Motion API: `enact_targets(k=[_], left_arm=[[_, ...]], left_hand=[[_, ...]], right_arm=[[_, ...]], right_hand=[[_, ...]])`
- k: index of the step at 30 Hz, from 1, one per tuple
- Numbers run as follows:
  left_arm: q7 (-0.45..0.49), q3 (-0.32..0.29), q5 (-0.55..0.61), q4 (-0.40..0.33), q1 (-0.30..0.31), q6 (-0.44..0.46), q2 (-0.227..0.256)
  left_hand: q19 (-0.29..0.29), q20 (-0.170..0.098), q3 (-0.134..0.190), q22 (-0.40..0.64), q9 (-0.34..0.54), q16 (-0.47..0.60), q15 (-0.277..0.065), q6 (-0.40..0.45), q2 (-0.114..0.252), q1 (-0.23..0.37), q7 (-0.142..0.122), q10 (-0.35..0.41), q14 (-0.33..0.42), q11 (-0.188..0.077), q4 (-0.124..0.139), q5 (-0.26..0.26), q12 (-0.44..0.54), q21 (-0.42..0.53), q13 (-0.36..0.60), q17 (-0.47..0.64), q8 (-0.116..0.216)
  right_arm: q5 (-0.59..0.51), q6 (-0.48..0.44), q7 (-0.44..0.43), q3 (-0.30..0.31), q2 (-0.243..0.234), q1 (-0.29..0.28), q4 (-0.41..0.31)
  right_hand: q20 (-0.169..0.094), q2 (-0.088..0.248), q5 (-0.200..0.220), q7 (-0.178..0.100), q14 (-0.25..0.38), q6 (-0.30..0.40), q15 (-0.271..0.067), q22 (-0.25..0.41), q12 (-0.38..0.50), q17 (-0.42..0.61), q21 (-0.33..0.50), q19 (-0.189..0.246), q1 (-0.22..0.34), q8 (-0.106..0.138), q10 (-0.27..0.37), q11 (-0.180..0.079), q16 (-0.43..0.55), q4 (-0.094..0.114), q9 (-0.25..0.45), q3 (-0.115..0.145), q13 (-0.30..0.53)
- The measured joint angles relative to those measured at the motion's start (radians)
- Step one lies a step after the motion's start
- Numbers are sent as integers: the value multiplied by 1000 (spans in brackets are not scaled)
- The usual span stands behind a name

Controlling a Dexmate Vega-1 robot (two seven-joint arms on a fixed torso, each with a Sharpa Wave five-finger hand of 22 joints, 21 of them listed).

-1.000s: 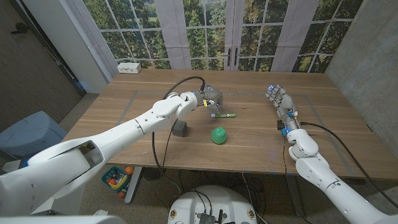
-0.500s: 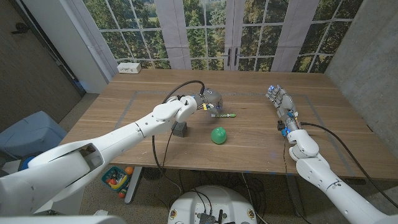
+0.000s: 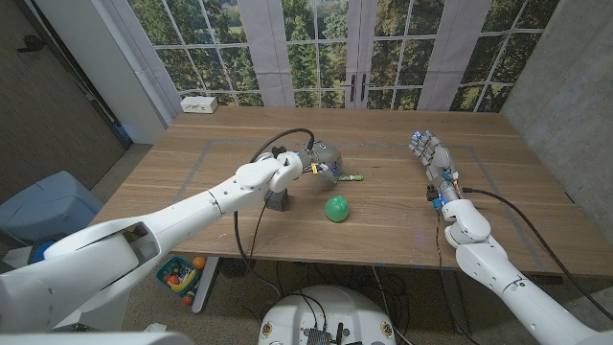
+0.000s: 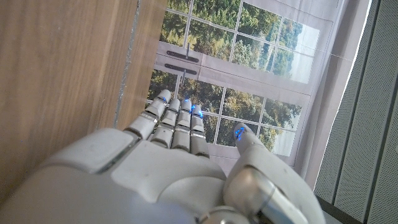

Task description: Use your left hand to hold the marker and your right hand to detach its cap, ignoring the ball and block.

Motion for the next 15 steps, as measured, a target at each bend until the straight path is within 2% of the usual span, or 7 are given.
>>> enact_targets(k=[3, 5, 10, 15], left_arm=[[6, 4, -1, 6, 0, -4, -1], [12, 6, 2, 10, 0, -7, -1], [21, 13, 10, 21, -4, -8, -5], [29, 22, 22, 31, -7, -6, -8]], left_hand=[[3, -3, 10, 0, -2, 0, 0, 1, 13, 29, -2, 0, 0, 0, -10, 4, 0, 0, 0, -1, -6], [7, -7, 15, 0, -5, 0, 0, -4, 20, 50, -15, -4, 0, -4, -15, 4, 0, 0, 0, -1, -6], [7, -7, 23, 0, -5, -4, 0, -10, 36, 77, -20, -9, 0, -9, -15, 8, -4, 0, 3, -1, -13], [16, -9, 47, 0, -1, -4, 0, -10, 56, 129, -31, -10, 0, -9, -19, 12, -5, 2, 4, 1, -14]], right_arm=[[-2, 0, -1, -1, 0, 1, 0], [-3, 0, -2, -1, 0, 2, 0], [-4, 0, -4, -1, 0, 3, 1], [-5, 0, -6, -1, 0, 3, 1]], right_hand=[[0, 0, 0, 0, 0, 0, 0, 0, 0, 0, 0, 0, 0, 0, 0, 0, 0, 0, 0, 0, 0], [0, 3, 0, 0, 0, 0, 0, 0, 0, 0, 0, 0, -3, 0, 0, 0, 0, 0, 0, 0, 0], [-6, 9, 0, 0, 0, 0, 0, 0, 0, 0, 0, 6, -9, 0, 2, -2, 0, 0, 0, 0, 0], [-2, 9, 0, 4, 0, 3, 0, 0, 0, 0, 0, 9, -9, 0, 4, -4, 5, 0, 0, 0, 0]])
